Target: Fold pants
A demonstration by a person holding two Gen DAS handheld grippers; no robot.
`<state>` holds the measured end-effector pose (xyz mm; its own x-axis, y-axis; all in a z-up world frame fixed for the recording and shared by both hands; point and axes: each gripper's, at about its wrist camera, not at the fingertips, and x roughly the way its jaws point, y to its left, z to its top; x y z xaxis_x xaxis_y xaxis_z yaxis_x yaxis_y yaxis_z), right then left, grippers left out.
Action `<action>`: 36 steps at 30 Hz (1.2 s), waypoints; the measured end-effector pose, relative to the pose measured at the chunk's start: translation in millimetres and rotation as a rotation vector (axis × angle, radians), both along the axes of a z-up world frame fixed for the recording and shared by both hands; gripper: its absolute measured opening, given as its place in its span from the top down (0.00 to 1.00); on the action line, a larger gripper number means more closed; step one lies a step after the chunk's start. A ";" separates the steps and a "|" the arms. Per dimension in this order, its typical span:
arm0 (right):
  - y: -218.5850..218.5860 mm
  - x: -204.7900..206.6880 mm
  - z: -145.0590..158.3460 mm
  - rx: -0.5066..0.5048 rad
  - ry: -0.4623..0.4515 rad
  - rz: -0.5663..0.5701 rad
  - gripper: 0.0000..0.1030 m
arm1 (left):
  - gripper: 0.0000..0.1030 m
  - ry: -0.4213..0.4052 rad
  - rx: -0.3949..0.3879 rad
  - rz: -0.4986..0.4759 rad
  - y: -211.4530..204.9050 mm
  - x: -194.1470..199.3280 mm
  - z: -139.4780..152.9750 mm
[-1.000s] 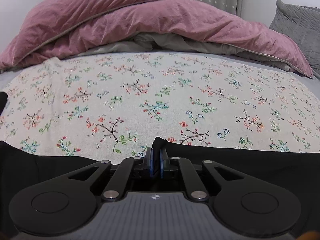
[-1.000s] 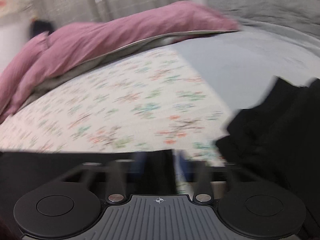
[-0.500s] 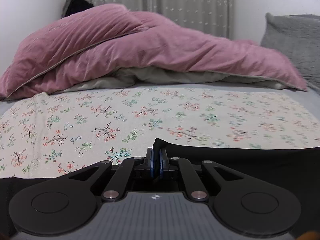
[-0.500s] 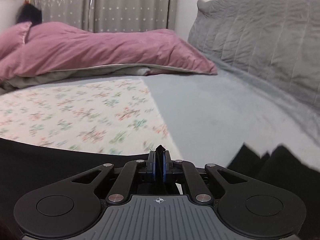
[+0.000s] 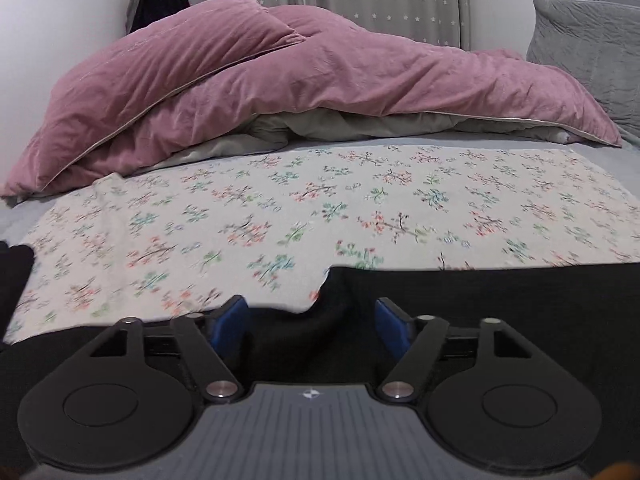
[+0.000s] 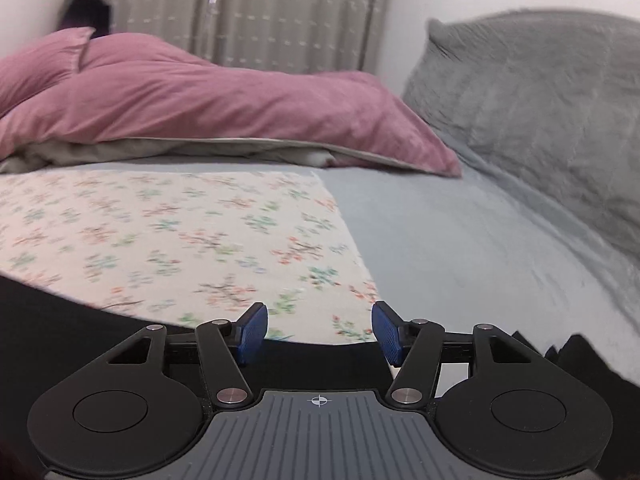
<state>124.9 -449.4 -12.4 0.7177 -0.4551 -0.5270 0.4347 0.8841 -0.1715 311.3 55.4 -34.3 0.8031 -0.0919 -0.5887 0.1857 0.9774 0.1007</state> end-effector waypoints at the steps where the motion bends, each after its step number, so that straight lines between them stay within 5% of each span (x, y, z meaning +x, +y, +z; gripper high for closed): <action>1: 8.6 -4.0 3.8 0.012 -0.005 0.019 0.43 | 0.06 0.005 -0.004 0.006 7.4 -8.8 4.8; 13: 141.6 -48.0 12.7 0.053 0.004 0.236 0.27 | 0.00 0.038 -0.118 0.211 135.1 -87.6 27.3; 19: 214.4 -57.8 2.4 0.026 0.009 0.325 0.24 | 0.02 0.050 -0.265 0.354 211.1 -106.9 20.5; 26: 281.8 -63.1 -12.7 0.039 0.021 0.417 0.23 | 0.30 0.096 -0.477 0.406 263.2 -115.8 0.3; 36: 348.2 -71.8 -37.9 -0.016 0.054 0.592 0.27 | 0.68 0.206 -0.498 0.338 246.7 -102.2 -18.0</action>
<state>53.1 -101.1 -50.3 0.8241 0.0067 -0.5665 -0.1416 0.9706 -0.1945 209.1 302.0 -52.3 0.7106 -0.1558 -0.6861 -0.1741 0.9059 -0.3861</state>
